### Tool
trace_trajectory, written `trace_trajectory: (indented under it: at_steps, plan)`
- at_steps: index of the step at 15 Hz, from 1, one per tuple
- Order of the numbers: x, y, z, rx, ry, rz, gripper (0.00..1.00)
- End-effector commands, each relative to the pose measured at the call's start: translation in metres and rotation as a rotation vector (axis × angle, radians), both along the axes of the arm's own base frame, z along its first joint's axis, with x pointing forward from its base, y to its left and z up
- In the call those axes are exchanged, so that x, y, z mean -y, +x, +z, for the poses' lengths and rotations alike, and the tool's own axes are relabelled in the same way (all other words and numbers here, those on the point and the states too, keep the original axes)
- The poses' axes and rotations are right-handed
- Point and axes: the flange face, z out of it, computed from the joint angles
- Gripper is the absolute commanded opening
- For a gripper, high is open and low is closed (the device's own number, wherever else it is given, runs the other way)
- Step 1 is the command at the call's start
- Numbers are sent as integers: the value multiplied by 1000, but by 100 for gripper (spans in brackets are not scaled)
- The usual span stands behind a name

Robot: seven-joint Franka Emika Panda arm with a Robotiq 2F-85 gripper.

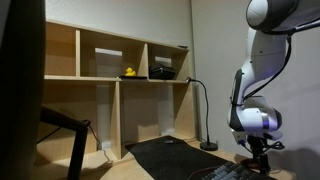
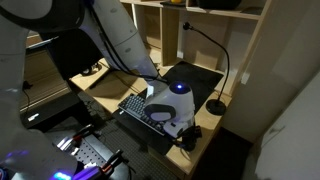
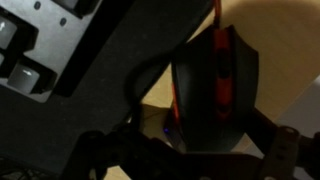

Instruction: Slide the mouse off the pad

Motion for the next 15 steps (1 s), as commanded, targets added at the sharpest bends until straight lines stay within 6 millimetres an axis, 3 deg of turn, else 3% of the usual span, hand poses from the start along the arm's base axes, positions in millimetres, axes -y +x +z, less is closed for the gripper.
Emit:
trace_trajectory:
  at_steps: [1, 6, 10, 12, 13, 15]
  plan:
    - [-6, -20, 5, -29, -72, -1, 100]
    - [-9, -26, 26, 71, -225, -39, 100]
    - [-19, -29, 59, 196, -286, -45, 100]
    - [-33, -27, 80, 247, -247, 3, 100]
    - [-20, -16, 53, 193, -278, -31, 100]
    - [-29, -15, 70, 233, -256, -17, 100]
